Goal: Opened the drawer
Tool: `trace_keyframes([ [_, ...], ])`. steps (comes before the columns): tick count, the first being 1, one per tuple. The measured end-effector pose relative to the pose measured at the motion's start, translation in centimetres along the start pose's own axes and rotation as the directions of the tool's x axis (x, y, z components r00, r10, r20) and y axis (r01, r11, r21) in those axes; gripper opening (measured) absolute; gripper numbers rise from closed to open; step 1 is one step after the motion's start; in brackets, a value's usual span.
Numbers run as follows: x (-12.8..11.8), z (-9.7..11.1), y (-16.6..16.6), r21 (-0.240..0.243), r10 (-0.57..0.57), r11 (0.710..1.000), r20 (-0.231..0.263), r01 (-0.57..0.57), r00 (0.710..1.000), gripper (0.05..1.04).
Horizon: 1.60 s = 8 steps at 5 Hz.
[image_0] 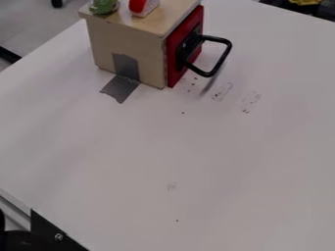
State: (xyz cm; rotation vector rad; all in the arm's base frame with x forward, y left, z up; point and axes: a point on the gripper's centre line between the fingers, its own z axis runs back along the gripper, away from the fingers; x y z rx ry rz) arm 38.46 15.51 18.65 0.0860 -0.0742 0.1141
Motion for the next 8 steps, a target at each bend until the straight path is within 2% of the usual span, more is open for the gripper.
trace_keyframes([
  [1,-0.1,-1.6,-0.2,-0.015,-0.002,1.000,-0.042,0.001,0.999,1.001],
  [2,-1.0,-3.8,-2.7,-0.063,-0.052,0.997,-0.073,0.048,0.996,1.001],
  [3,-1.4,-3.1,-6.4,-0.102,-0.117,0.988,-0.034,0.113,0.993,1.001],
  [4,-2.1,-4.0,-8.4,-0.121,-0.150,0.982,-0.019,0.147,0.988,1.001],
  [6,-1.0,-4.9,-10.9,-0.198,-0.146,0.967,0.088,0.161,0.985,1.001],
  [8,-0.5,-7.3,-12.3,-0.159,-0.165,0.971,0.090,0.178,0.982,1.001],
])
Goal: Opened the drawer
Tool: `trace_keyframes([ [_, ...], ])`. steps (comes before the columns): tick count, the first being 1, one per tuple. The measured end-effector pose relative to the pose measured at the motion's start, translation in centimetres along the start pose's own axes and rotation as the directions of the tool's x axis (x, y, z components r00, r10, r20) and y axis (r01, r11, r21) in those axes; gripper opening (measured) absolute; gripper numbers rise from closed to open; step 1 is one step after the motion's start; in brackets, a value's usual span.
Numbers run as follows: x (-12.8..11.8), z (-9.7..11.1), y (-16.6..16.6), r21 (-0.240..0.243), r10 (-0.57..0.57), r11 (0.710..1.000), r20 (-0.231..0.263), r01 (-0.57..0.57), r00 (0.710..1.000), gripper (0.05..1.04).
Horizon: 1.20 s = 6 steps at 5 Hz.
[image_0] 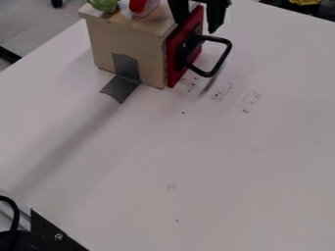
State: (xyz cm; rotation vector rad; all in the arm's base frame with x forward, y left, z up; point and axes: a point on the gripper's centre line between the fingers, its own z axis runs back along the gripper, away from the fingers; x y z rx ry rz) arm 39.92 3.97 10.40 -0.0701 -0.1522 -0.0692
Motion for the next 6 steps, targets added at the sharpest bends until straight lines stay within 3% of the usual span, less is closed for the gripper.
trace_keyframes([
  [3,-0.2,-4.7,-1.7,0.070,-0.015,0.997,-0.048,0.019,0.999,1.001],
  [6,0.0,-6.5,-1.6,0.130,-0.004,0.991,-0.052,0.011,0.999,0.968],
])
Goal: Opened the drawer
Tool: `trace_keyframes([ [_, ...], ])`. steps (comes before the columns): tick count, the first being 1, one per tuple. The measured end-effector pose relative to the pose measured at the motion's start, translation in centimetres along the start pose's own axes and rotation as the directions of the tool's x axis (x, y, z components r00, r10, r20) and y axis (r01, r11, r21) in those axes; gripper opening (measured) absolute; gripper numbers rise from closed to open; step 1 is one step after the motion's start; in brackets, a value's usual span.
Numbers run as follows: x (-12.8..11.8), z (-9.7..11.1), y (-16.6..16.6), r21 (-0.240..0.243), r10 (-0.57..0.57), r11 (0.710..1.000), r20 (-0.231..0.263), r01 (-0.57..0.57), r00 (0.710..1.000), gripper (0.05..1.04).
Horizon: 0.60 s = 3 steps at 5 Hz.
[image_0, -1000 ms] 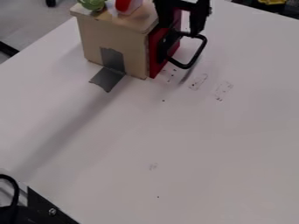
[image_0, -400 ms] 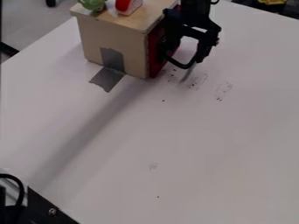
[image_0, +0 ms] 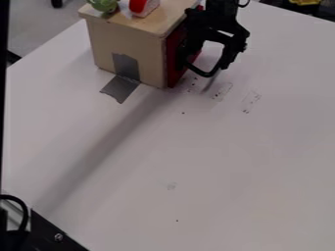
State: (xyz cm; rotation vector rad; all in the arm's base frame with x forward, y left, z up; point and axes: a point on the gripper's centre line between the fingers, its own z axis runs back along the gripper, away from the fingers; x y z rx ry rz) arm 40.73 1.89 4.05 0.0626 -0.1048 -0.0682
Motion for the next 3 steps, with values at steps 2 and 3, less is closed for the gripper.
trace_keyframes([
  [2,-1.9,-3.3,-2.3,-0.014,-0.030,0.999,-0.094,0.029,0.995,1.008],
  [3,-2.5,-3.6,-2.9,-0.016,-0.051,0.999,-0.105,0.050,0.993,0.966],
])
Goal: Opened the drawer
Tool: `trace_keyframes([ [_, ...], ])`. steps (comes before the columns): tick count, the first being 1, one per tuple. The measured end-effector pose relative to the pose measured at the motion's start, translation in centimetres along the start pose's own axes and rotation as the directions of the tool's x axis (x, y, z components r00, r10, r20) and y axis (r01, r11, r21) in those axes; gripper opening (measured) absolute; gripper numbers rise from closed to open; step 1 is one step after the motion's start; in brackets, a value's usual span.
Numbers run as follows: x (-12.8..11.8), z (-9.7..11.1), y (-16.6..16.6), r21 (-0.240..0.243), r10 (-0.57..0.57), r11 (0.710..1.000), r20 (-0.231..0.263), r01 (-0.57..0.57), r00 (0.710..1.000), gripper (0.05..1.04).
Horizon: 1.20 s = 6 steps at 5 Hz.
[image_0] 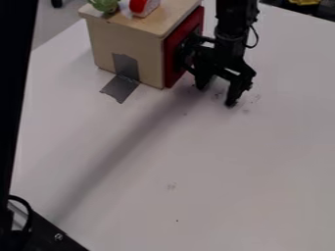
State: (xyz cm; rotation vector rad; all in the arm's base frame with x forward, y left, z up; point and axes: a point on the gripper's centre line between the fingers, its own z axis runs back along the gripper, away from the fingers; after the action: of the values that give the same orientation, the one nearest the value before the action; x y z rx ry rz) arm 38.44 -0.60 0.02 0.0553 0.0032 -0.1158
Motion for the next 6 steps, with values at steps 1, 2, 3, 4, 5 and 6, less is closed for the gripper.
trace_keyframes([
  [1,0.0,-0.1,-0.1,0.002,-0.004,1.000,0.015,0.004,1.000,0.708],
  [2,0.3,-0.1,-0.1,-0.002,-0.002,1.000,0.031,0.002,1.000,0.423],
  [3,0.3,0.2,-0.6,-0.026,0.013,1.000,0.047,-0.012,0.999,0.267],
  [4,0.4,0.4,-1.9,-0.049,0.001,0.999,0.068,0.003,0.998,0.265],
  [5,0.4,0.7,-4.7,-0.069,-0.034,0.997,0.073,0.039,0.997,0.265],
  [6,0.3,0.9,-6.8,-0.086,-0.049,0.995,0.072,0.055,0.996,0.265],
])
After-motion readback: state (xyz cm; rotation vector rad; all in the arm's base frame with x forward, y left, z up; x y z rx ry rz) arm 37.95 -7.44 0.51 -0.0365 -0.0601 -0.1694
